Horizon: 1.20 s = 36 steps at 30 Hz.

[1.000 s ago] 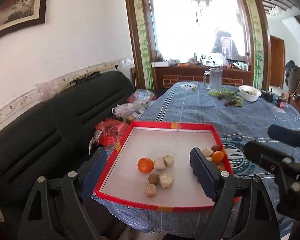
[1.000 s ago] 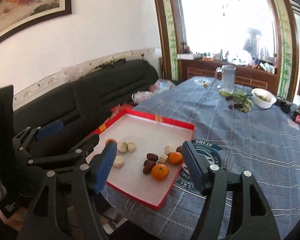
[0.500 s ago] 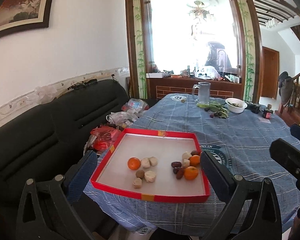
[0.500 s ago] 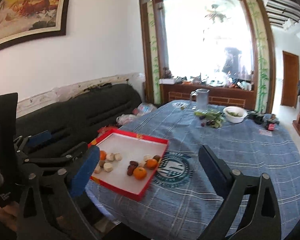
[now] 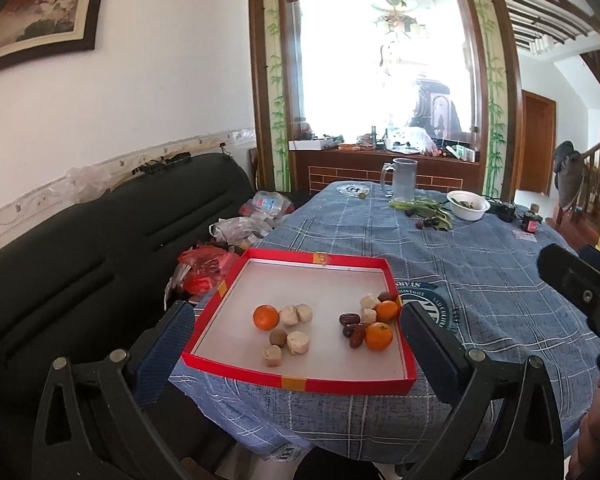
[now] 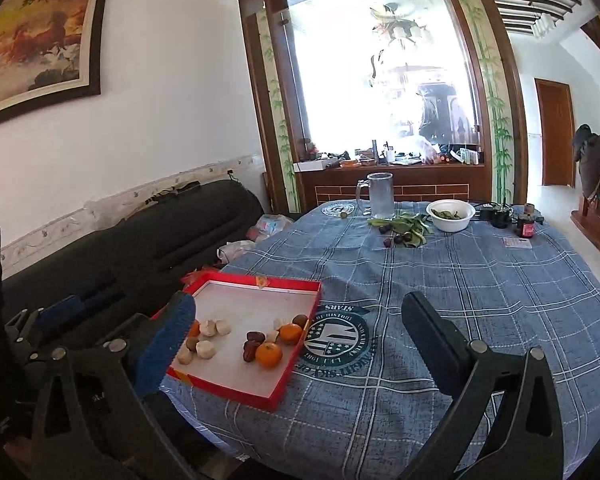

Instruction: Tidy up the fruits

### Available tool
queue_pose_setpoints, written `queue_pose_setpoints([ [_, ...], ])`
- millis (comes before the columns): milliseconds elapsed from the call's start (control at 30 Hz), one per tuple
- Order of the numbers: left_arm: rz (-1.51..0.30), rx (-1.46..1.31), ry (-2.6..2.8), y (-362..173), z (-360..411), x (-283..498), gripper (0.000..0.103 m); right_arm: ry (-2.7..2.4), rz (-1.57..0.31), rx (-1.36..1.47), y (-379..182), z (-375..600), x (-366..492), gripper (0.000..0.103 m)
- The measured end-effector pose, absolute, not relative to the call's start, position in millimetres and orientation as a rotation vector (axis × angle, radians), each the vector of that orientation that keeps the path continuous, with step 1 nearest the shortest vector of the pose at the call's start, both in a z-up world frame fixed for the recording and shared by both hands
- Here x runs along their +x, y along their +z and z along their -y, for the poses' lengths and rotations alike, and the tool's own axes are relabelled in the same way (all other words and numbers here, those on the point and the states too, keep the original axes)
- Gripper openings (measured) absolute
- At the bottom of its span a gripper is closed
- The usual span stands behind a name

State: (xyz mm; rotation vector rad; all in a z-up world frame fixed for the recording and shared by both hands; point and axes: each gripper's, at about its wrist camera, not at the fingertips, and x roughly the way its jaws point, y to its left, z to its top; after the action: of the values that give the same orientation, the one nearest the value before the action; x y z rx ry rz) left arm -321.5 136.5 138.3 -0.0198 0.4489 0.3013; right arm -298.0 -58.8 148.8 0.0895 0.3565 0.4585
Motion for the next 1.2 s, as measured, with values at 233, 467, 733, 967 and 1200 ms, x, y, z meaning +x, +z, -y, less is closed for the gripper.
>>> queue_pose_setpoints([
  [233, -0.466, -0.022, 0.321, 134.7, -140.1, -320.4, 0.103, 0.465, -0.344, 0.078, 149.3, 59.2, -302.3, 0.103],
  [467, -0.469, -0.024, 0.335, 133.4, -143.5, -321.6, 0.103, 0.479, -0.341, 0.058, 148.0, 54.1, -306.0, 0.103],
  [733, -0.477, -0.028, 0.346, 131.0, -147.4, -321.7, 0.103, 0.494, -0.341, 0.044, 146.8, 49.5, -309.6, 0.103],
  [967, -0.478, -0.029, 0.347, 130.9, -147.4, -321.3, 0.103, 0.501, -0.346, 0.039, 145.3, 48.2, -310.2, 0.103],
  [1200, -0.486, -0.035, 0.349, 127.7, -149.1, -321.3, 0.103, 0.503, -0.349, 0.037, 144.1, 47.3, -310.4, 0.103],
])
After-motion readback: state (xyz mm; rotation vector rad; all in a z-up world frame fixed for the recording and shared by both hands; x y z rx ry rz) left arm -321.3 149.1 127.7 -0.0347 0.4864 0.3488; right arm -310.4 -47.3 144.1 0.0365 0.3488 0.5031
